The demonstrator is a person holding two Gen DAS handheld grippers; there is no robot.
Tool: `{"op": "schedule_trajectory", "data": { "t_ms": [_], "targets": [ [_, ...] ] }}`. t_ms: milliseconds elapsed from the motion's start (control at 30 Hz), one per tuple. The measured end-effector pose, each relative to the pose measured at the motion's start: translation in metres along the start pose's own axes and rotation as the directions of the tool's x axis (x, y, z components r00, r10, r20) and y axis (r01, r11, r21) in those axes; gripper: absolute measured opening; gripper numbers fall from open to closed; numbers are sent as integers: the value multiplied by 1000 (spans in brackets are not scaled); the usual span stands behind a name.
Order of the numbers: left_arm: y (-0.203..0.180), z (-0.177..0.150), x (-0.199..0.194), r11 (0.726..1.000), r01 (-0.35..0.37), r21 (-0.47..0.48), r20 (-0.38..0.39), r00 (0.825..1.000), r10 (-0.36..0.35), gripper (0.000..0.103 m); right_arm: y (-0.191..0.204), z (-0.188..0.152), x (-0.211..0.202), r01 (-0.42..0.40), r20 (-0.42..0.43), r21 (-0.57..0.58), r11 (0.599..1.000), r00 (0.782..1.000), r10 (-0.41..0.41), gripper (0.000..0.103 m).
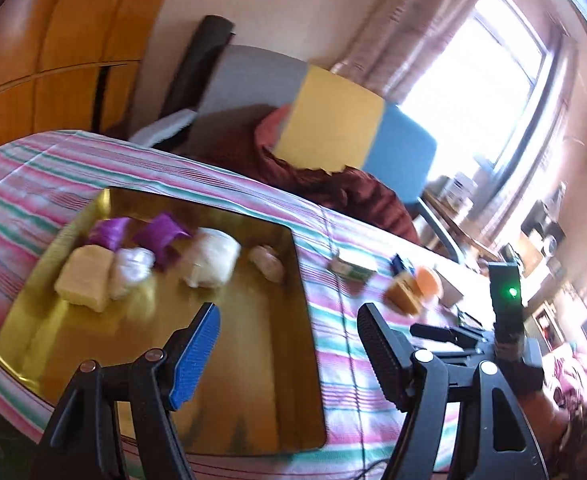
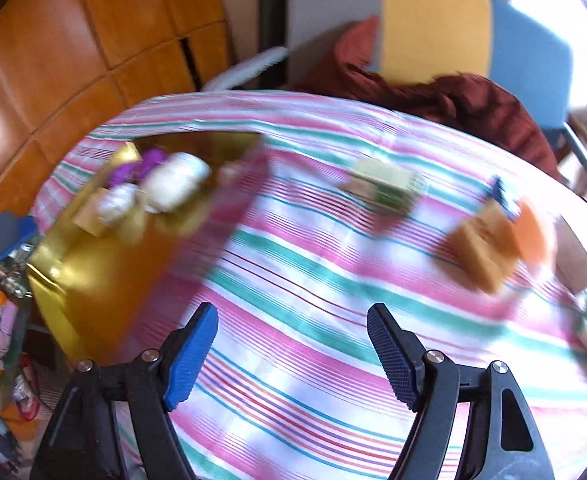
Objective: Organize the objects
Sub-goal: 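Move both tools back from the tray toward the remaining items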
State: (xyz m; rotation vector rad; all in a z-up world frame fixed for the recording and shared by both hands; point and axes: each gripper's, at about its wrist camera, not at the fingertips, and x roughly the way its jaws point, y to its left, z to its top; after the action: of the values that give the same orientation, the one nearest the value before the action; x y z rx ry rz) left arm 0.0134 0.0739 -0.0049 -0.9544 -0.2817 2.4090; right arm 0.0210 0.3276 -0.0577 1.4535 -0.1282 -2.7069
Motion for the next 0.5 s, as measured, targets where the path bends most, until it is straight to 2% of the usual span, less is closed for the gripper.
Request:
{"op": "schedule_trajectory", "data": {
  "t_ms": [100,167,233,300,400,500],
  "targets": [
    [-16,-10,5,999,34,33,-30,999,-33,72,-39,2,-10,97,28,67,993,995,-99,78],
    [-26,-16,8,997,50,52,-49,998,-47,72,-65,15,-18,175,69,117,978,981,-183,78],
    [-36,-21,10,996,55,74,-64,997,-51,72,-88,34,-23,270,113,160,949,950,-289,80],
    [-45,-26,10,993,67,95,-77,995,-60,72,-108,52,-20,336,120,201,920,924,-363,85],
    [-56,-30,5,990,68,125,-79,995,-59,72,-131,75,-4,383,83,230,894,908,-411,85],
    [-61,-31,-1,989,76,130,-69,995,-67,72,-145,83,22,441,-27,200,875,895,-445,83]
  ]
}}
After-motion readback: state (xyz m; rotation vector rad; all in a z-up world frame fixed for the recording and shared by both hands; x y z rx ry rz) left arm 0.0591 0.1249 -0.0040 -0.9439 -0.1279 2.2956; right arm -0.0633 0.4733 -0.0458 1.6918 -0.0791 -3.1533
